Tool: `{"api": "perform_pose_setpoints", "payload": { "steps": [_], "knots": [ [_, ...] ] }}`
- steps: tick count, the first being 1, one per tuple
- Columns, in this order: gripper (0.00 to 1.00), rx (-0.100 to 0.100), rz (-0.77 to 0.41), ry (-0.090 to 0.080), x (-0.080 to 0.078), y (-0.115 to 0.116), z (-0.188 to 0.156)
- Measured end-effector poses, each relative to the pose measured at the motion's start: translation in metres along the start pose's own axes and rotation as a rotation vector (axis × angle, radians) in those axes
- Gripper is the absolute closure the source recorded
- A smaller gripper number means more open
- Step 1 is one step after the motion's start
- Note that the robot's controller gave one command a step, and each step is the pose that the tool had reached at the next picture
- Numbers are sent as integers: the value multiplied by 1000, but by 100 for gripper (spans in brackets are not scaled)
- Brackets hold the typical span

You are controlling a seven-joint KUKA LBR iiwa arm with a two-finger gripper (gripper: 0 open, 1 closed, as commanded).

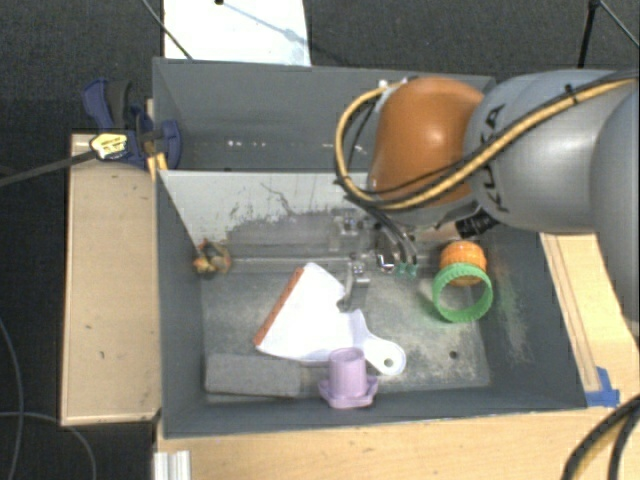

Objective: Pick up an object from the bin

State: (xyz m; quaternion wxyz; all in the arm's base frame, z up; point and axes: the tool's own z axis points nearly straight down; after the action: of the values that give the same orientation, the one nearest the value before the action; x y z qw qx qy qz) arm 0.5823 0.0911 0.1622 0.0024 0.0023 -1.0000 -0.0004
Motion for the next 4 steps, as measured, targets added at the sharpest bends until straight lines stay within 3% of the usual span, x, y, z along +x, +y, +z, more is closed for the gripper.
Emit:
{"api": "perform_pose_setpoints", "payload": {
  "steps": [1,2,3,4],
  "knots": [
    [0,-1,2,-8,-2,0,-5],
    [0,-1,54,-13,17,15,55],
    [0,0,-99,-10,46,19,82],
    [0,3,-294,-23,53,36,82]
  ]
}}
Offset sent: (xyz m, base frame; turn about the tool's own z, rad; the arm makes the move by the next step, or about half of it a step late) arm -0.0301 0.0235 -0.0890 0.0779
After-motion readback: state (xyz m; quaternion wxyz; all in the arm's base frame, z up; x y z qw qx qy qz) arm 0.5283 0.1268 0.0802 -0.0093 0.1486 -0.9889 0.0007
